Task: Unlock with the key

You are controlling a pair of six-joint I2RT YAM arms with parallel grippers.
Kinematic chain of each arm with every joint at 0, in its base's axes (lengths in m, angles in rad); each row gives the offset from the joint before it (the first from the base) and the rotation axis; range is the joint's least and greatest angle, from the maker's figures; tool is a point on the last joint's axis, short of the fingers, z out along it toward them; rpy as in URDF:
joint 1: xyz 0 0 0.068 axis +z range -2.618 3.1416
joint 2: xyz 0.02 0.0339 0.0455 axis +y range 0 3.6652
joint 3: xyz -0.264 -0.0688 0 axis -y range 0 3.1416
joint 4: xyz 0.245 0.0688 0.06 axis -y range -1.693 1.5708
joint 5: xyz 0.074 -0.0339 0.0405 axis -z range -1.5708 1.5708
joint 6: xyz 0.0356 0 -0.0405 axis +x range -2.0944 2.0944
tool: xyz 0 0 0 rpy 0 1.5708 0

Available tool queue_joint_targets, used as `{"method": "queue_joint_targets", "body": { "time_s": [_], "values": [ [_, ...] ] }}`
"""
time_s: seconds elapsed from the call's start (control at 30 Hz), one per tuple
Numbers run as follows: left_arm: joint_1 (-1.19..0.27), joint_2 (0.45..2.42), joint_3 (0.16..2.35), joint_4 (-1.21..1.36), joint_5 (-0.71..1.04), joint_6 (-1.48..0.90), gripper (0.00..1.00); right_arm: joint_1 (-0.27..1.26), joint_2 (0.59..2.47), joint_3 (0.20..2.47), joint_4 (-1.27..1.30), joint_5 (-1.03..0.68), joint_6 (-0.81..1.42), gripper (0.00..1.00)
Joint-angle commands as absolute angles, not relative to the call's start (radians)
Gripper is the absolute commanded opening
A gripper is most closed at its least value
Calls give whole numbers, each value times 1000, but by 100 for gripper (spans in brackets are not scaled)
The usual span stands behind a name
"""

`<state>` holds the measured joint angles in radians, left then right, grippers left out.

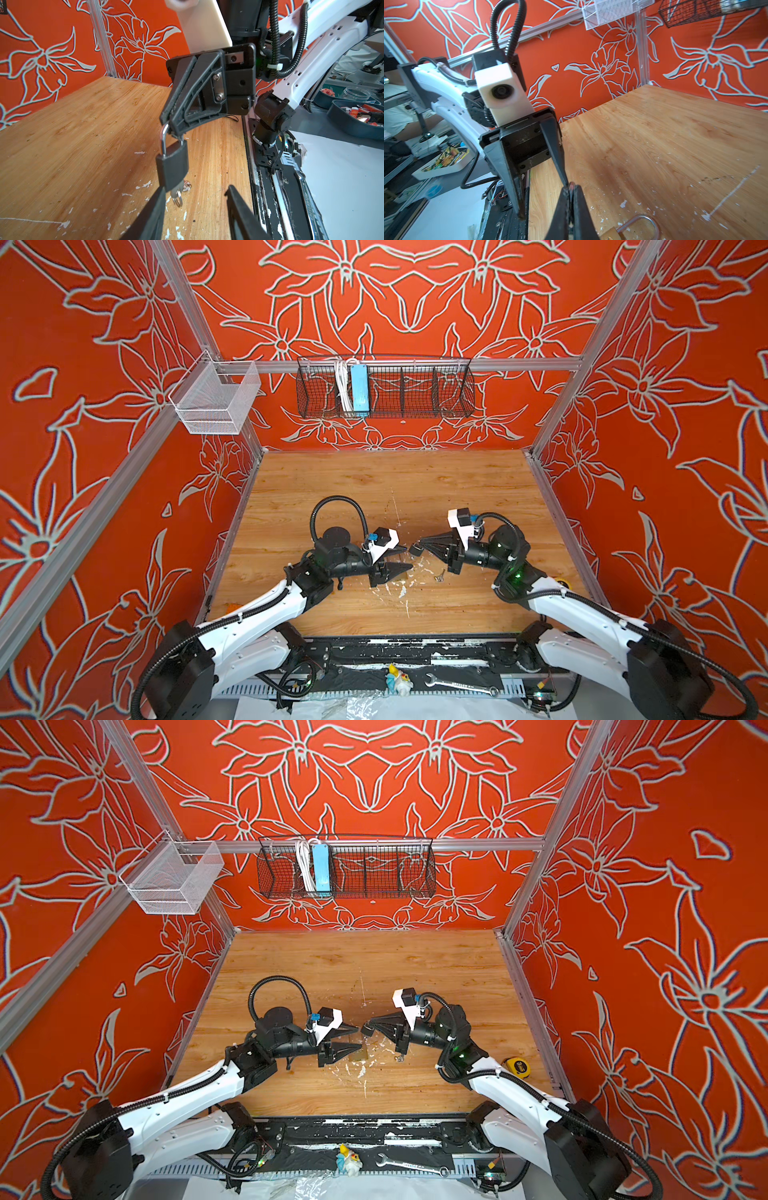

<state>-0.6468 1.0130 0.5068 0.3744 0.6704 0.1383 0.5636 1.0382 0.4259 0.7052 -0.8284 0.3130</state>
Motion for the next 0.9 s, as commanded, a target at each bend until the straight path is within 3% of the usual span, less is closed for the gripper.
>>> {"method": "queue_joint_targets", "body": {
  "time_s": [0.0,0.4,0.87],
  "values": [
    [-640,1026,516,370,700,156,48,577,1046,463,762,-885,293,0],
    [-637,996,479,409,594,155,48,609,1047,485,707,-891,258,0],
    [-635,1073,544,377,815,154,43,621,1067,493,695,-889,247,0]
  ]
}}
